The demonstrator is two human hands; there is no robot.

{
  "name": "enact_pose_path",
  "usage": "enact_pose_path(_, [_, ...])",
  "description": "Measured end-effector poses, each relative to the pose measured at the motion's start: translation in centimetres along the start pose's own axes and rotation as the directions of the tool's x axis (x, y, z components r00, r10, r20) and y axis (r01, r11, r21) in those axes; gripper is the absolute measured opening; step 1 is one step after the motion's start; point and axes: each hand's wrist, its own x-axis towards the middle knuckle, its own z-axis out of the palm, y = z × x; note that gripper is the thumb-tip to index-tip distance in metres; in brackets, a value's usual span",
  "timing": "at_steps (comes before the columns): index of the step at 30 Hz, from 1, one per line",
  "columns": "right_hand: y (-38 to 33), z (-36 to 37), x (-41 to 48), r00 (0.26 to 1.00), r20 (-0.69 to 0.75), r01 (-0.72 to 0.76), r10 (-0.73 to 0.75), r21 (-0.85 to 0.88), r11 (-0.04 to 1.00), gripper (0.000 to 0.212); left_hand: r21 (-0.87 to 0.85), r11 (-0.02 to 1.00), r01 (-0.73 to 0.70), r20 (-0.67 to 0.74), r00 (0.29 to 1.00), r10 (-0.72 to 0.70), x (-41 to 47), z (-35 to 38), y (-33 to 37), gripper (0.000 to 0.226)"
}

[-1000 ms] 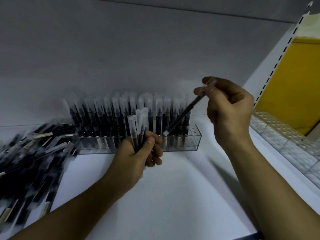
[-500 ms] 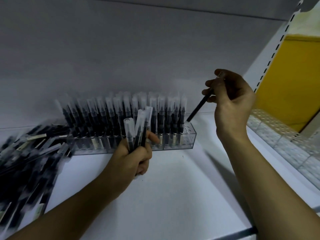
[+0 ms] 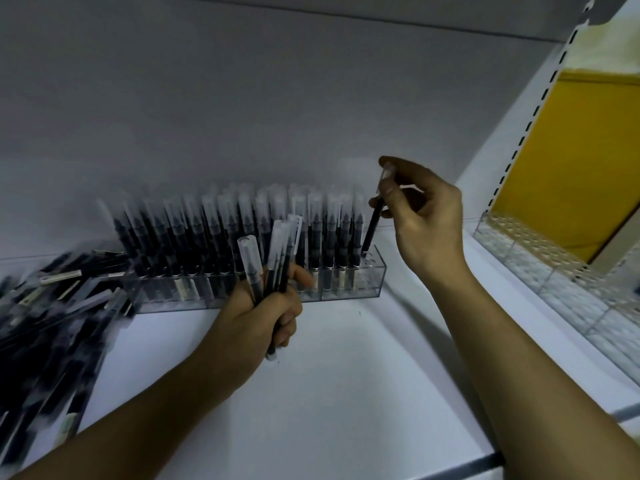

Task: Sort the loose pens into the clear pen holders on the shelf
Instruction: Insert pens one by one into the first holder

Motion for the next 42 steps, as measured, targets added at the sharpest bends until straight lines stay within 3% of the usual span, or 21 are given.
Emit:
enact_pose_path(4, [0.4, 0.1, -0.1, 0.997, 0.077, -0.013, 0.019, -0.088, 0.996, 0.028, 0.028, 1.0, 0.009, 0.018, 1.0, -0.009, -0.1, 0.0, 0.1, 0.014])
enact_pose_path(6, [0.2, 0.2, -0.2, 0.994, 0.098, -0.04, 0.05, -0.103, 0.994, 0.025, 0.04, 0.999, 0.017, 0.014, 1.0, -0.017, -0.1, -0.1, 0.0, 0.021])
enact_pose_path(13, [-0.3, 0.1, -0.5, 0.992, 0.104, -0.061, 0.078, -0.163, 0.985, 0.019, -0.012, 1.0, 0.02, 0.024, 1.0, -0.02, 0.0, -0.1, -0.1, 0.021])
enact_pose_path(16, [-1.0, 0.1, -0.9, 0.999, -0.01, 0.051, -0.052, -0.133, 0.99, 0.028, -0.009, 1.0, 0.015, 0.048, 0.999, -0.014, -0.1, -0.1, 0.0, 0.027])
enact_pose_path(20, [-2.4, 0.8, -2.3, 0.958, -0.108, 0.267, -0.267, -0.014, 0.964, 0.016, 0.012, 1.0, 0.01, 0.025, 1.0, -0.01, -0.1, -0.3, 0.1, 0.031])
enact_pose_path(22, [-2.6, 1.5, -2.8, 0.965, -0.028, 0.261, -0.26, 0.052, 0.964, 0.015, 0.022, 1.0, 0.005, 0.021, 1.0, -0.005, 0.1, -0.6, -0.1, 0.031])
enact_pose_path(25, [-2.7, 1.7, -3.3, 0.952, 0.253, 0.117, -0.169, 0.21, 0.971, 0.021, -0.02, 0.999, 0.031, -0.026, 0.999, -0.031, 0.0, -0.8, -0.5, 0.031])
enact_pose_path(29, [-2.7, 1.7, -3.4, 0.823, 0.558, -0.106, -0.106, 0.334, 0.937, 0.03, -0.026, 0.995, 0.097, -0.065, 0.993, -0.099, -0.2, -0.7, -0.3, 0.016])
enact_pose_path(31, [-2.7, 1.9, -3.5, 0.801, 0.591, -0.13, -0.102, 0.337, 0.932, 0.026, -0.007, 0.994, 0.113, -0.078, 0.991, -0.113, -0.2, -0.6, -0.2, 0.01])
enact_pose_path(36, [-2.9, 1.9, -3.3, 0.826, 0.56, -0.148, -0.063, 0.323, 0.935, 0.021, -0.034, 0.996, 0.085, -0.088, 0.992, -0.088, -0.3, -0.5, -0.1, 0.019])
enact_pose_path(42, [-3.1, 1.8, -3.3, 0.826, 0.56, -0.18, -0.068, 0.376, 0.909, 0.015, -0.005, 0.996, 0.087, -0.066, 0.994, -0.088, -0.3, -0.5, -0.2, 0.015])
